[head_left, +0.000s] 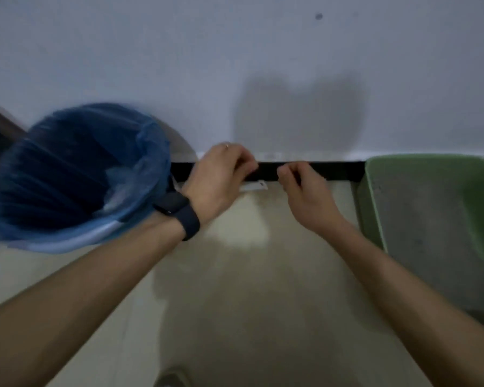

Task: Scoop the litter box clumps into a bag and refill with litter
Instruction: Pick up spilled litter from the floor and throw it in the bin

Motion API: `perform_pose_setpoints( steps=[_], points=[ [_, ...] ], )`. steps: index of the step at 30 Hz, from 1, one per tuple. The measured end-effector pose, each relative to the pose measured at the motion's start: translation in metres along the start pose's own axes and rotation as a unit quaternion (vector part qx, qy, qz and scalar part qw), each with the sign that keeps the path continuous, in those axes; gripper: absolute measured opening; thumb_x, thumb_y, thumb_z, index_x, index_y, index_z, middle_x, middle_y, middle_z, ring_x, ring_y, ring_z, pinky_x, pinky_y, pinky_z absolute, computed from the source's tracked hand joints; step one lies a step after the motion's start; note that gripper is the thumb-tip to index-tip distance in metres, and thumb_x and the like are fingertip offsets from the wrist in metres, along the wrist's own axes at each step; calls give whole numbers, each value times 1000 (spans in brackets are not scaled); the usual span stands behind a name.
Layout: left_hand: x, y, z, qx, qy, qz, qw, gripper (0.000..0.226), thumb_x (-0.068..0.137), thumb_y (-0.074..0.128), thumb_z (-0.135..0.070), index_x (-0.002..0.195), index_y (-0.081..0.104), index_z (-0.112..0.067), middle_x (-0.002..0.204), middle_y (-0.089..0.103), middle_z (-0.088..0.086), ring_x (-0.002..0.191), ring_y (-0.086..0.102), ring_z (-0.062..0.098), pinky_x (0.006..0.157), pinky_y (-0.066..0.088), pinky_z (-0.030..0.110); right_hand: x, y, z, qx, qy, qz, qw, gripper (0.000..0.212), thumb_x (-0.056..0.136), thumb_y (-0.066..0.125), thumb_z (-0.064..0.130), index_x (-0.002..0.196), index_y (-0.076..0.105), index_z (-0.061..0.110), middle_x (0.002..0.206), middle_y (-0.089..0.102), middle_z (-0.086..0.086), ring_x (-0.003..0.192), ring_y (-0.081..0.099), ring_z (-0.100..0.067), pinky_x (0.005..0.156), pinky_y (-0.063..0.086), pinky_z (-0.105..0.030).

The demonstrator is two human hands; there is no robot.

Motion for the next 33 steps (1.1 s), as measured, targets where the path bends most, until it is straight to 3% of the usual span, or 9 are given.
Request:
perform_pose_setpoints(
  steps=[3,6,9,11,16,20,25,28,33],
  points=[
    [7,-93,19,27,-25,-93,995,13,96,58,-26,94,65,-16,88,57,-6,75,48,8,70,32,18,26,15,91,47,-83,42,995,19,101,47,33,93,55,18,82,62,10,72,57,-4,65,41,-20],
    [-3,-157,70,95,-112,-100,984,13,95,61,-26,93,66,-14,89,63,0,78,54,15,70,34,23,41,58,172,20,-183,95,978,18,99,50,30,95,59,15,89,66,0,80,59,-17,72,41,-28],
    [-22,-187,118,140,-198,-46,969,6,91,63,-14,91,68,-13,94,69,8,89,63,26,78,43,31,54,105,225,-83,-279,159,944,16,99,49,18,100,61,8,102,65,-10,96,58,-26,79,38,-30],
    [-34,-194,139,155,-227,18,961,22,85,60,-1,98,69,-15,105,68,8,98,63,26,87,48,35,62,134,239,-210,-321,210,899,15,94,48,5,103,60,4,108,62,-14,101,57,-29,79,38,-29],
    [-55,-193,160,215,-235,142,937,43,85,58,1,119,61,-24,122,52,5,106,56,27,91,48,38,67,175,245,-371,-320,314,813,36,90,53,5,125,55,7,119,59,-15,106,57,-30,92,49,-41],
    [-64,-192,163,270,-219,161,924,25,92,60,-27,117,59,-26,116,56,4,98,58,25,81,51,40,66,187,239,-336,-295,314,838,32,93,51,9,124,59,14,107,67,-12,93,63,-28,82,55,-44],
    [-45,-203,138,288,-190,146,927,32,94,49,-43,120,59,-28,113,65,3,96,62,25,77,52,38,69,157,247,-151,-304,271,901,39,80,60,4,117,68,17,121,67,-5,108,62,-22,96,46,-25],
    [-26,-197,108,284,-119,49,950,32,95,49,-36,125,55,-27,114,63,5,94,61,27,72,51,38,77,108,225,29,-209,121,970,17,88,63,25,102,71,27,94,75,8,82,71,-7,85,54,-22],
    [-13,-110,38,133,31,-62,989,27,93,54,-26,119,63,-21,103,66,3,93,60,26,69,51,38,70,38,94,181,13,-17,983,14,91,62,21,100,70,13,89,75,-1,79,73,-14,79,58,-34]
  ],
)
Point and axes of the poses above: each hand's wrist, its own x-axis towards the middle knuckle, its own y-axis out of the palm, z = x × y, the point moved 2 cm from there along x, towards the middle knuckle
